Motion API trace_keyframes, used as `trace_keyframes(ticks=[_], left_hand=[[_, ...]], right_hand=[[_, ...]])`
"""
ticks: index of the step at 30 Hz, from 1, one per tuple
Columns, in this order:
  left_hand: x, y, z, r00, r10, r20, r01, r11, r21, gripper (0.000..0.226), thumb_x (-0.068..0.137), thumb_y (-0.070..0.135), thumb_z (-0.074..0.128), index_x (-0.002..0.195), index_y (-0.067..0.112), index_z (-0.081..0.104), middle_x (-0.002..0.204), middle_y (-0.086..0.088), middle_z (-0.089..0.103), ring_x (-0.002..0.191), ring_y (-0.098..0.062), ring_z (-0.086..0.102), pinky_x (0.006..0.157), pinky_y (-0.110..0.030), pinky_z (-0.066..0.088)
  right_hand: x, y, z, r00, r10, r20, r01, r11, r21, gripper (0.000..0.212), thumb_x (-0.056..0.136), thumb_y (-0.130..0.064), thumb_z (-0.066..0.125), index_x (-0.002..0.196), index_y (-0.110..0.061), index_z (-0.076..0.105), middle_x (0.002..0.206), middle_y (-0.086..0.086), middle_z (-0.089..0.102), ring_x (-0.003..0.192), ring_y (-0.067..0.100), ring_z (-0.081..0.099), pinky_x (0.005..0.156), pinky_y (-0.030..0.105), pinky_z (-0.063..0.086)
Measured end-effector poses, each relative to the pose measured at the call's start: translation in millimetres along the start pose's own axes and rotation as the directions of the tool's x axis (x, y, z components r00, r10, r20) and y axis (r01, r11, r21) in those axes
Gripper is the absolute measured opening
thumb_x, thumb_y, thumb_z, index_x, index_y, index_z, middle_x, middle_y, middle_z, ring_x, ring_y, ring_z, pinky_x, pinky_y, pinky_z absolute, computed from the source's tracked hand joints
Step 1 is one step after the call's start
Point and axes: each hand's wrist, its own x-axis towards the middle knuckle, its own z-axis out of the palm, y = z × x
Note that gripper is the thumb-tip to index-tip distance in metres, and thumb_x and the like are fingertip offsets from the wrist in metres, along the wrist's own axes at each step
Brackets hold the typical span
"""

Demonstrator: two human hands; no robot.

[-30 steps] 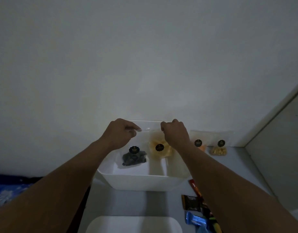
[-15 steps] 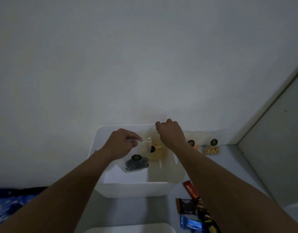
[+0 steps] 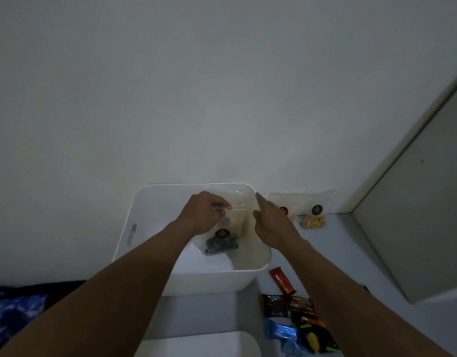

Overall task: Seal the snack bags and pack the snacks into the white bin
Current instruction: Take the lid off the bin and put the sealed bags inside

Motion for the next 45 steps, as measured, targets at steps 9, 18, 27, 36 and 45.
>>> trace_keyframes(ticks=[9, 18, 27, 36, 45], left_hand=[[21.4, 4.1, 30.7, 0.986, -0.014, -0.167, 0.061, 0.959, 0.277, 0.011, 0.081, 0.034, 0.074, 0.091, 0.033, 0.077, 0.094, 0.011, 0.075, 0.096, -0.016, 0.064, 0.09, -0.04, 0.05], [28.9, 7.5, 39.7, 0.957, 0.017, -0.288, 0.095, 0.923, 0.372, 0.016, 0.085, 0.038, 0.07, 0.087, 0.023, 0.074, 0.086, 0.003, 0.068, 0.084, -0.018, 0.061, 0.068, -0.028, 0.043], [25.3, 5.6, 40.9, 0.952, 0.031, -0.306, 0.108, 0.898, 0.426, 0.027, 0.086, 0.042, 0.067, 0.105, 0.024, 0.072, 0.102, 0.001, 0.07, 0.101, -0.024, 0.059, 0.079, -0.034, 0.048], [6.3, 13.1, 33.0, 0.982, 0.058, -0.179, 0.058, 0.811, 0.582, 0.051, 0.093, 0.045, 0.056, 0.135, 0.016, 0.054, 0.132, -0.006, 0.061, 0.123, -0.031, 0.05, 0.098, -0.043, 0.042], [-43.1, 41.2, 21.0, 0.98, 0.03, -0.194, 0.076, 0.853, 0.517, 0.054, 0.096, 0.044, 0.051, 0.141, 0.013, 0.049, 0.139, -0.008, 0.056, 0.132, -0.029, 0.044, 0.105, -0.041, 0.038]], right_hand=[[-24.1, -8.2, -5.0, 0.988, 0.077, 0.131, -0.093, 0.987, 0.128, 0.066, 0.104, -0.014, 0.034, 0.157, -0.013, -0.006, 0.07, 0.0, 0.048, 0.075, 0.023, 0.051, 0.066, 0.03, 0.037], [-20.3, -6.6, -0.8, 0.982, 0.115, 0.152, -0.139, 0.978, 0.157, 0.068, 0.104, -0.013, 0.035, 0.157, -0.014, -0.007, 0.066, -0.003, 0.045, 0.061, 0.012, 0.044, 0.05, 0.022, 0.031], [-16.3, 1.0, 2.2, 0.981, 0.11, 0.162, -0.134, 0.98, 0.147, 0.073, 0.102, -0.012, 0.039, 0.156, -0.015, -0.01, 0.071, 0.002, 0.051, 0.071, 0.023, 0.054, 0.063, 0.031, 0.043], [-12.8, 3.7, -5.0, 0.99, 0.06, 0.131, -0.059, 0.998, -0.01, 0.069, 0.102, -0.027, 0.039, 0.156, -0.01, -0.001, 0.13, 0.019, 0.052, 0.113, 0.034, 0.054, 0.091, 0.045, 0.048], [-32.2, -2.9, -32.6, 0.988, 0.005, 0.156, 0.007, 0.997, -0.073, 0.047, 0.104, -0.032, 0.036, 0.142, -0.005, 0.035, 0.129, 0.016, 0.054, 0.121, 0.032, 0.053, 0.094, 0.041, 0.045]])
